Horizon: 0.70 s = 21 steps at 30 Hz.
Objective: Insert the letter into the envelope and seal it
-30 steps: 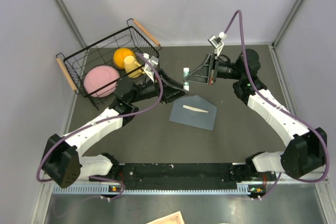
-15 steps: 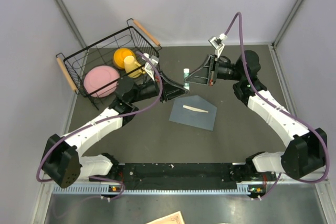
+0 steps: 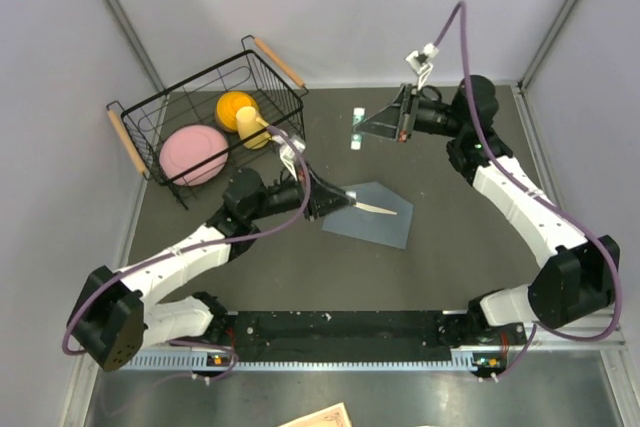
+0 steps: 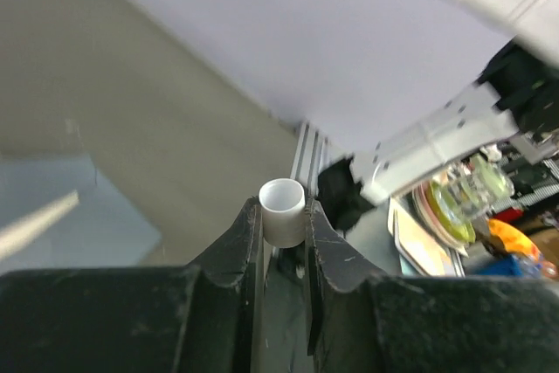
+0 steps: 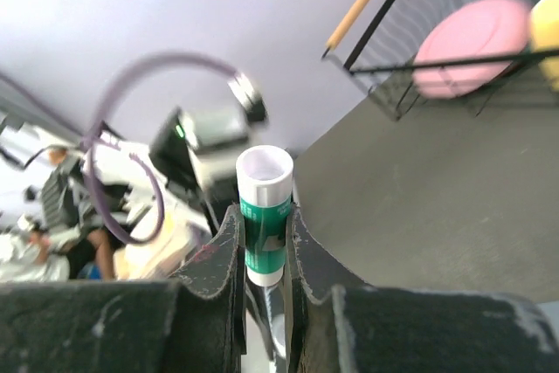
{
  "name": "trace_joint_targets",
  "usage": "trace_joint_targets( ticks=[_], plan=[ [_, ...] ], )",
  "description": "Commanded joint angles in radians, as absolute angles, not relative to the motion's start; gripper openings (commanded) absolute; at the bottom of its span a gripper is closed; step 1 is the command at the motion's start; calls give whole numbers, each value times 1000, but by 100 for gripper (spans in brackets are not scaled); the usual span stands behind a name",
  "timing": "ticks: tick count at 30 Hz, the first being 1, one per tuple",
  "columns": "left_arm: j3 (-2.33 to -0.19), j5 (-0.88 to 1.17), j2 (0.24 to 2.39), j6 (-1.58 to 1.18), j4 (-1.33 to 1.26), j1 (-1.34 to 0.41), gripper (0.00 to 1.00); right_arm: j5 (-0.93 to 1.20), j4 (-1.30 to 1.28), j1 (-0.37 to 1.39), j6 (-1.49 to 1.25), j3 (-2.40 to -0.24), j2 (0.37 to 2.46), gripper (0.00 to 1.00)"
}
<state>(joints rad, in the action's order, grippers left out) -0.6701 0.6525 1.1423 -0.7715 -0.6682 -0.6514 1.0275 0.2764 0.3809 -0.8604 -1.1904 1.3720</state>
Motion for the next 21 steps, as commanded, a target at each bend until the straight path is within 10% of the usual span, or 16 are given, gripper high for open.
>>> trace_joint_targets(
  ticks=[1, 21],
  plan=[
    [-580, 669, 1118, -752, -496, -664, 0, 922, 362, 315, -905, -1285, 1354, 0],
    [-1046, 322, 1270, 455, 727, -313, 0, 939, -130, 250, -499, -1229, 1270, 0]
  ],
)
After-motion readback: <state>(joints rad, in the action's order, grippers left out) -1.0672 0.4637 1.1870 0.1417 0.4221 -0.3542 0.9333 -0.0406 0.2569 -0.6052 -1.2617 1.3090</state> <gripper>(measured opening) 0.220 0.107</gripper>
